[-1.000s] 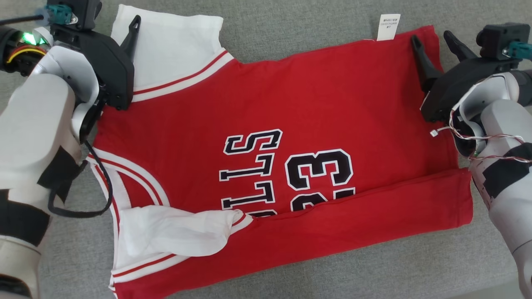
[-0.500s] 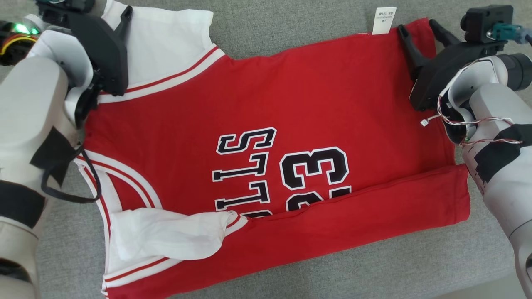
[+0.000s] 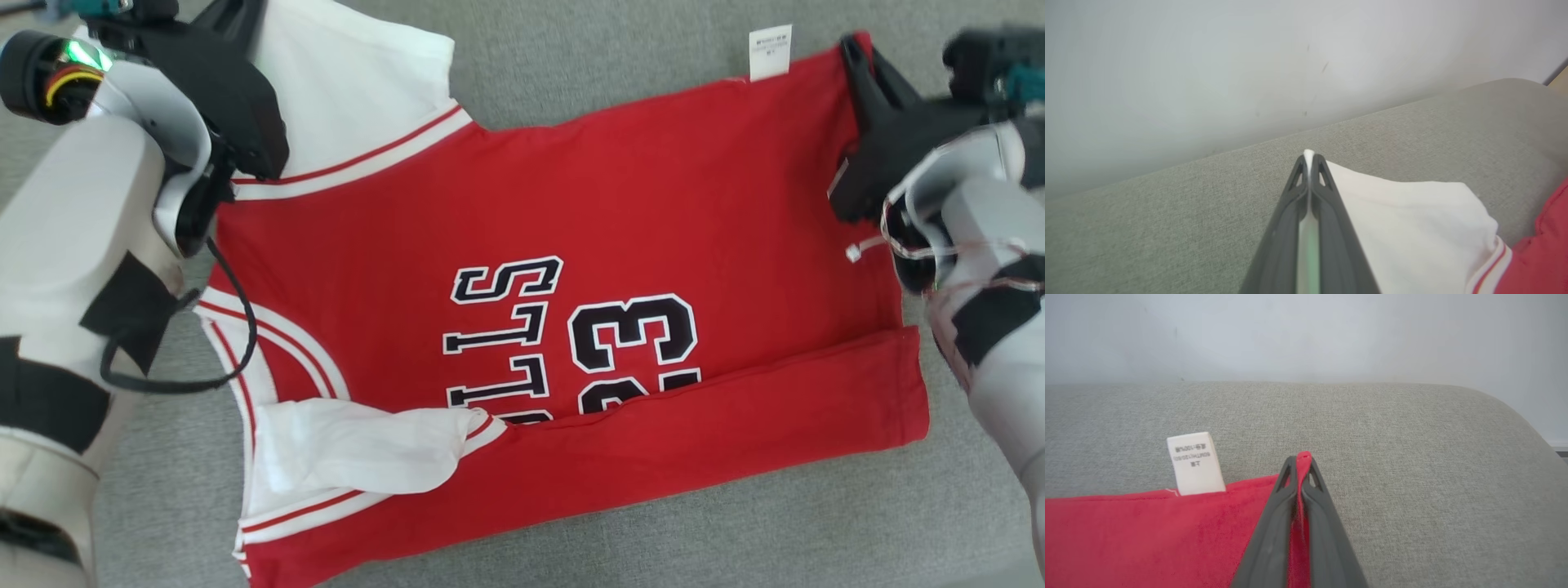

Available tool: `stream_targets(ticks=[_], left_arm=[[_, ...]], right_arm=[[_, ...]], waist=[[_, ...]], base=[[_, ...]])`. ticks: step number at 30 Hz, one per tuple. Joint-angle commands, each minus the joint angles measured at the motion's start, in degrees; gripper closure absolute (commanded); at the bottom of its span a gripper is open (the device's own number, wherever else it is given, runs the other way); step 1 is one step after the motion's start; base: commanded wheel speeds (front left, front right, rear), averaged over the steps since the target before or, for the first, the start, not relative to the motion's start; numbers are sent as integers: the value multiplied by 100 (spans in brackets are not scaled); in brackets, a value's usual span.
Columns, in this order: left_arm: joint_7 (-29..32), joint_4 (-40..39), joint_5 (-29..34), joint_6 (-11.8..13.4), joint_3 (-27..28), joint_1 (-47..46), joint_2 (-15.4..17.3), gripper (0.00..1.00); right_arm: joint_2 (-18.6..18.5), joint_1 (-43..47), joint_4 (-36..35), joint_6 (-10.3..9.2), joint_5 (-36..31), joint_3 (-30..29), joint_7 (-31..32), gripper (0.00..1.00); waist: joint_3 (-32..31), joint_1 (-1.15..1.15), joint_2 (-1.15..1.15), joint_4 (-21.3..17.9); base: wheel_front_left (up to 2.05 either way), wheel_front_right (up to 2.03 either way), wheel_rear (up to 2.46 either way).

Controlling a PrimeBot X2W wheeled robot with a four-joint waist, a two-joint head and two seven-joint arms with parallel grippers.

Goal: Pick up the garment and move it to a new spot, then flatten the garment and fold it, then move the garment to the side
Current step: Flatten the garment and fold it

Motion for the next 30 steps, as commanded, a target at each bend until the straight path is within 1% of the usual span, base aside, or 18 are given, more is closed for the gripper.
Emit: stream_targets(ticks=[1, 7, 11, 14, 20, 23, 26, 30], left_arm=[[-172, -74, -13, 14, -7, 143, 39, 100], [-921, -638, -312, 14, 66, 790, 139, 100], [-1173, -1207, -410, 60, 145, 1455, 240, 100], [-1275, -1769, -489, 230, 233, 2019, 335, 100], [-1376, -2978, -600, 673, 399, 3225, 463, 100], [-1390, -3439, -584, 876, 490, 3811, 504, 100], [-1402, -3805, -540, 1018, 558, 4359, 493, 100], [-1397, -4270, -481, 1195, 806, 5036, 354, 100]], right_arm=[[-74, 168, -15, -14, 89, 17, -106, 100], [-304, 736, -309, -14, 301, 79, -455, 100], [-498, 1192, -609, -14, 346, 19, -498, 100], [-665, 1536, -928, -14, 317, -286, -499, 100], [-755, 2395, -1583, -14, 173, -1059, -502, 100], [-705, 2869, -1908, -14, 51, -1372, -501, 100], [-617, 3276, -2195, -14, -43, -1668, -502, 100], [-508, 3784, -2432, -14, -137, -1966, -503, 100]], waist=[[-194, 0, 0, 116], [-596, 0, 0, 263], [-806, 0, 0, 366], [-911, 0, 0, 432], [-1086, 0, 0, 555], [-1169, 0, 0, 576], [-1253, 0, 0, 568], [-1347, 0, 0, 564]], base=[[0, 0, 0], [0, 0, 0], [0, 0, 0], [0, 0, 0], [0, 0, 0], [0, 0, 0], [0, 0, 0], [0, 0, 0]])
